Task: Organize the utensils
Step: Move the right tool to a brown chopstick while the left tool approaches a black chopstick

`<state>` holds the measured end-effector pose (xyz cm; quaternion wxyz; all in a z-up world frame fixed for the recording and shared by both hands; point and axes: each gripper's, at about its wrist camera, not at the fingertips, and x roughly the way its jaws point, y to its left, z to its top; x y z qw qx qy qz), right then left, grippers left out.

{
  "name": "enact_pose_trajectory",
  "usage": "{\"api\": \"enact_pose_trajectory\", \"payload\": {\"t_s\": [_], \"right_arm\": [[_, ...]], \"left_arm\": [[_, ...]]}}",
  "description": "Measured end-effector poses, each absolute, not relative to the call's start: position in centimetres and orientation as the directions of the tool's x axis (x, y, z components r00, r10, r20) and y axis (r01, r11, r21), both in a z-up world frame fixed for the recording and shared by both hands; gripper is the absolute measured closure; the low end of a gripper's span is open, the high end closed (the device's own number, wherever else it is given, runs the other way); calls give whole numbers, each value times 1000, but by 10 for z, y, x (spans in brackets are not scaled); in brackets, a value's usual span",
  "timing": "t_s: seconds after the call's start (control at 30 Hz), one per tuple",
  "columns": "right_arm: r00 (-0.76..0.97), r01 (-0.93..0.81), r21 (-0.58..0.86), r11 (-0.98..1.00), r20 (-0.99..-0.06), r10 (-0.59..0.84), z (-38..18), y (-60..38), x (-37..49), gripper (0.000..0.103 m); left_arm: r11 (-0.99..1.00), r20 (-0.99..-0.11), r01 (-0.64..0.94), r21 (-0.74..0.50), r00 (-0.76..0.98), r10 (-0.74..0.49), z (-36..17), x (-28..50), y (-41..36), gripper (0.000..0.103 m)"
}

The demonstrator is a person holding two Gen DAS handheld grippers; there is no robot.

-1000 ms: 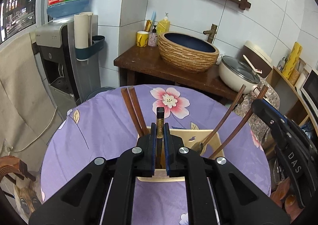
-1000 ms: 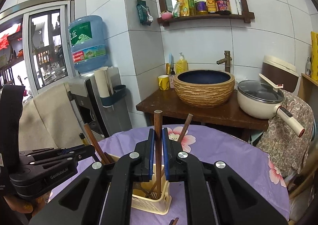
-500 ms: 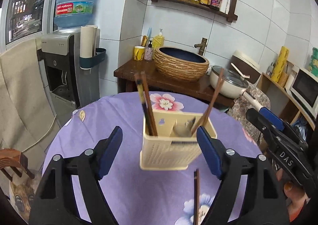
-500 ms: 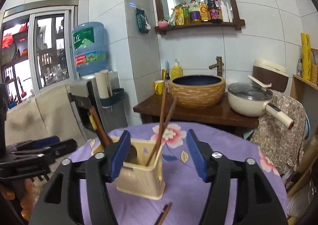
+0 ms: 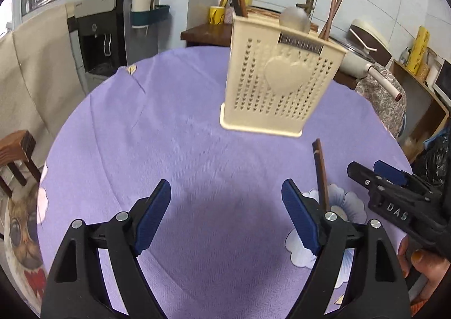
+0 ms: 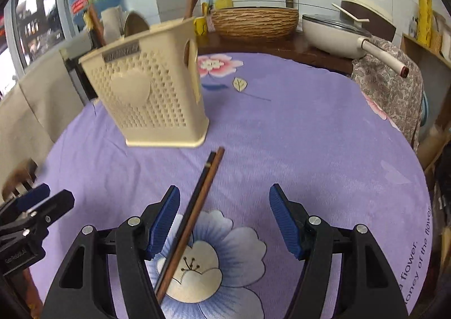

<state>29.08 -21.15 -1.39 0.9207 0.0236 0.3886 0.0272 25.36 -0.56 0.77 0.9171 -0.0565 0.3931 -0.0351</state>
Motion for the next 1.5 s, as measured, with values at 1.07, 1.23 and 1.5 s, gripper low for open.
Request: {"api": "enact_pose_trajectory", "payload": {"t_s": [1.07, 1.23, 1.5], "right_arm": [[629, -35, 23, 999, -776, 40, -48, -204, 304, 42], [618, -22, 13, 1000, -786, 24, -47, -204, 314, 40], [607, -2, 10, 1000, -795, 9, -51, -204, 336, 43]], "left_arm": [[989, -748, 26, -146, 652, -128, -11, 244, -14, 23], [989, -752, 31, -142, 646, -128, -11, 243, -17, 23], [991, -756, 41, -128, 643, -124, -12, 242, -22, 23]]}}
